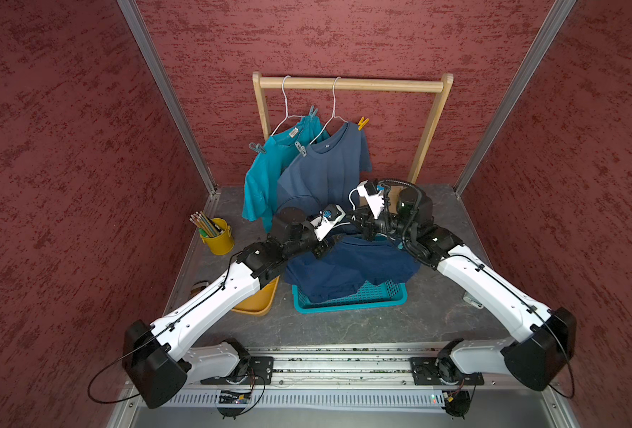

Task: Remove the clothespins securing t-shirts to the hanger
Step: Adjust the hanger.

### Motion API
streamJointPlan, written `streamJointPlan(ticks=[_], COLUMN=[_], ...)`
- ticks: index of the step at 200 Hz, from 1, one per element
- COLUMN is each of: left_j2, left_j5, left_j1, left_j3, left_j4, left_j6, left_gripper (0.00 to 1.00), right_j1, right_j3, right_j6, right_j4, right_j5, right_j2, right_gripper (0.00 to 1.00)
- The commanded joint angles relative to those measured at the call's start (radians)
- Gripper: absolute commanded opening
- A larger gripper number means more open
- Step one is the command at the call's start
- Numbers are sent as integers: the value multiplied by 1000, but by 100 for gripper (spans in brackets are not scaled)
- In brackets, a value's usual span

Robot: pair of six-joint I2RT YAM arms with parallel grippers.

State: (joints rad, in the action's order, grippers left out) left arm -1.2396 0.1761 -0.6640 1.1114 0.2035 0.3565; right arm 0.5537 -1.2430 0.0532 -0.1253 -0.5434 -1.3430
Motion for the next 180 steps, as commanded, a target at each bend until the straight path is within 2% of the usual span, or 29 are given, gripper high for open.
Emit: streamJointPlan(ticks=[1,17,39,52,72,80,105,122,149,180], left_j2=[-12,-27,-34,-29,-9,5,58,83,110,146], left_j5=[3,14,26,28,42,60,174,279,476,701], left_j1=[31,40,48,59,91,111,191,250,346,444], left_j3=[-8,-2,4,0,-14,-24,-55,-59,-47,-37], left_j4=[-103,-107,-111,-115,-122,-129,-152,-129,-63,15], left_j6=[4,6,30,40,42,33,4,4,17,82], left_gripper=[48,38,12,0,0,0,0,0,0,0], right_j1=[7,8,8,8,8,8,8,8,8,-29], right_j3=[7,-2,-13,-15,-22,-30,-69,-112,-201,-310], right_j6=[28,26,20,19,18,16,0,-20,-80,-172], right_j4=[74,73,76,89,111,113,88,46,-77,-272], right_j5=[-55,-79,-91,-93,-100,-102,-109,-105,-62,-24], right_j2=[31,17,4,7,20,26,37,46,51,39], right_gripper=[0,0,0,0,0,7,41,55,66,70])
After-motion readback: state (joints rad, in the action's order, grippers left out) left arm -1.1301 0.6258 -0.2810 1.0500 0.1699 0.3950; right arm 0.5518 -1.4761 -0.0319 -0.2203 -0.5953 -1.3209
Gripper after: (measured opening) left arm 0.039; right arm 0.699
